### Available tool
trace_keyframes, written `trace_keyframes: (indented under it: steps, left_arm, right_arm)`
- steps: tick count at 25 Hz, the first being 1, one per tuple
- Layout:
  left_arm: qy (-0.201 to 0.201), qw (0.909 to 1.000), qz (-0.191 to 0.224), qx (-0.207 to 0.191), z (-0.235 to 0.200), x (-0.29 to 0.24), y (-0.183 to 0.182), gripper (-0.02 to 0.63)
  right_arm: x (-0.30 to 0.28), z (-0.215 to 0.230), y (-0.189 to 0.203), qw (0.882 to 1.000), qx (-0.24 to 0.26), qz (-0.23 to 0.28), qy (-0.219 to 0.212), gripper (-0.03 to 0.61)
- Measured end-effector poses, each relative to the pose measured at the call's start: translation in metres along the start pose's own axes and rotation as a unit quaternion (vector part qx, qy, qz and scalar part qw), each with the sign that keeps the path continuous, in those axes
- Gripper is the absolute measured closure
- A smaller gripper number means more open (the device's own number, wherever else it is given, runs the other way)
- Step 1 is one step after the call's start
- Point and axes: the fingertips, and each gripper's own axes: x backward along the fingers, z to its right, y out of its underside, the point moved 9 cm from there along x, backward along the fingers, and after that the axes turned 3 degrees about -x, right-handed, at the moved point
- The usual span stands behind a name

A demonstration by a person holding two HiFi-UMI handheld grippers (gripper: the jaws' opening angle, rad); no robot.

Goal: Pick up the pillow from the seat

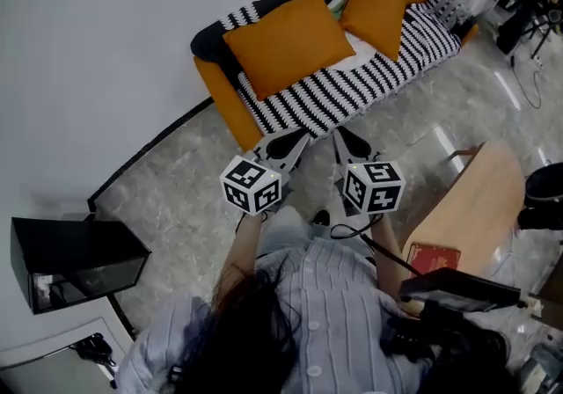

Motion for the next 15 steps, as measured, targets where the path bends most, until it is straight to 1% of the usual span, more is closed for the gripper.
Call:
trace_keyframes:
  steps: [4,8,15]
  left_arm:
    - [-0.008,1.0,-0.004,0.0,-0.009,-0.005,-0.002,0.606]
    - [-0.002,0.9999,-0.016,0.006,-0.022,-0.013,-0.001,0.606]
    - [0.011,0.9997,-0.022,-0.001,-0.07,-0.045,-0.011,0.606]
  right_arm:
    - [-0.014,0.007,-0.002,1.0,-0.009,-0.003,-0.006,0.546]
    - [-0.031,0.009,-0.006,1.0,-0.015,-0.006,-0.007,0.546]
    - [-0.077,0.024,-0.023,1.0,-0.019,-0.008,0.007,0.546]
